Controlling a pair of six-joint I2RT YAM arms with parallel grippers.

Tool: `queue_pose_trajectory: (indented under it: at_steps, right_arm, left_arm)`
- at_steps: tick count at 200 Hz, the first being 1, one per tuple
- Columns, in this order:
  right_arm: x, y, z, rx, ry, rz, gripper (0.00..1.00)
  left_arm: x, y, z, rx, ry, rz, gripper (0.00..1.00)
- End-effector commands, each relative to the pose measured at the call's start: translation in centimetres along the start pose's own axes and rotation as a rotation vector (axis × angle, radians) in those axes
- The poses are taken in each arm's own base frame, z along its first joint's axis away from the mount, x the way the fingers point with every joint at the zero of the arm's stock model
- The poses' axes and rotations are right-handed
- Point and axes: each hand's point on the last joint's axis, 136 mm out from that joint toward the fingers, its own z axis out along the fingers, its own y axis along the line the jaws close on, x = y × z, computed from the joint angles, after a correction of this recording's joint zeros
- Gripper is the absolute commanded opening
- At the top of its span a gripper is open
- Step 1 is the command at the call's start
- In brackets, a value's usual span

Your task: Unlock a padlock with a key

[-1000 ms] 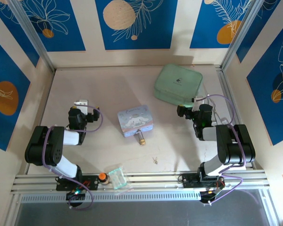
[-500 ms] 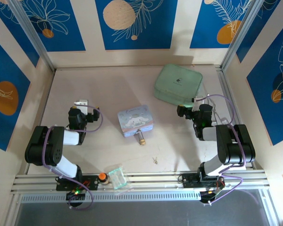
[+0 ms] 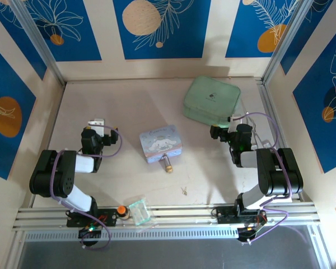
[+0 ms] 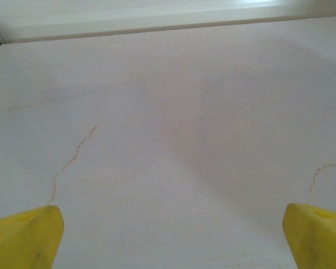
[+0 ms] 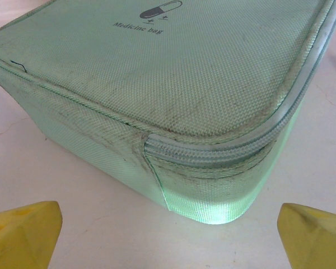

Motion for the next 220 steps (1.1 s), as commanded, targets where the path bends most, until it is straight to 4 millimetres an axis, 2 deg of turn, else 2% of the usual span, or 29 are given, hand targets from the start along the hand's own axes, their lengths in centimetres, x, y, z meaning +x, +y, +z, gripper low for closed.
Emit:
queue_pose_trajectory:
  at_steps: [1,25,38,64,75,84,108,119,146,183,220]
  right_arm:
    - [-3.0,-0.1,-0.8,0.038,-0.052,-0.020,0.99]
    - [-4.8,1.3,-2.1,0.017,-0.051,-0.060,0.99]
    - [-5.5,1.8,-2.6,0.009,-0.037,-0.041,0.99]
    - [-6.2,1.7,-4.2,0.042,0.058,0.131,0.99]
    - [-6.1,1.5,-4.9,0.054,0.084,0.225,0.99]
    - [-6.0,2.5,-5.4,-0.011,0.106,0.268,0.99]
    - [-5.6,5.9,-6.7,-0.197,0.181,0.292,0.99]
    - [-4.9,6.6,-7.0,-0.203,0.237,0.307,0.99]
    - [-3.0,8.5,-8.1,-0.254,0.365,0.358,0.99]
    - [-0.3,11.0,-9.7,-0.273,0.500,0.319,0.99]
    - [2.9,14.0,-11.6,-0.311,0.606,0.251,0.99]
  left_arm:
    - [-2.0,-0.9,-1.3,0.045,-0.073,0.029,1.00]
    - [-3.6,-1.2,-2.4,0.068,-0.075,0.041,1.00]
    - [-4.8,-0.6,-3.3,0.039,-0.089,0.015,1.00]
    - [-7.4,1.4,-5.1,-0.057,-0.042,-0.258,1.00]
    - [-7.9,1.4,-5.8,-0.054,-0.014,-0.367,1.00]
    - [-8.0,1.1,-6.3,-0.039,-0.004,-0.496,1.00]
    - [-7.9,-1.1,-7.5,0.089,0.037,-0.635,1.00]
    - [-7.3,-1.6,-8.0,0.098,0.106,-0.679,1.00]
    - [-6.4,-4.5,-9.3,0.209,0.220,-0.701,1.00]
    - [-4.8,-8.2,-11.0,0.275,0.359,-0.638,1.00]
    - [-3.3,-13.4,-13.1,0.367,0.449,-0.549,1.00]
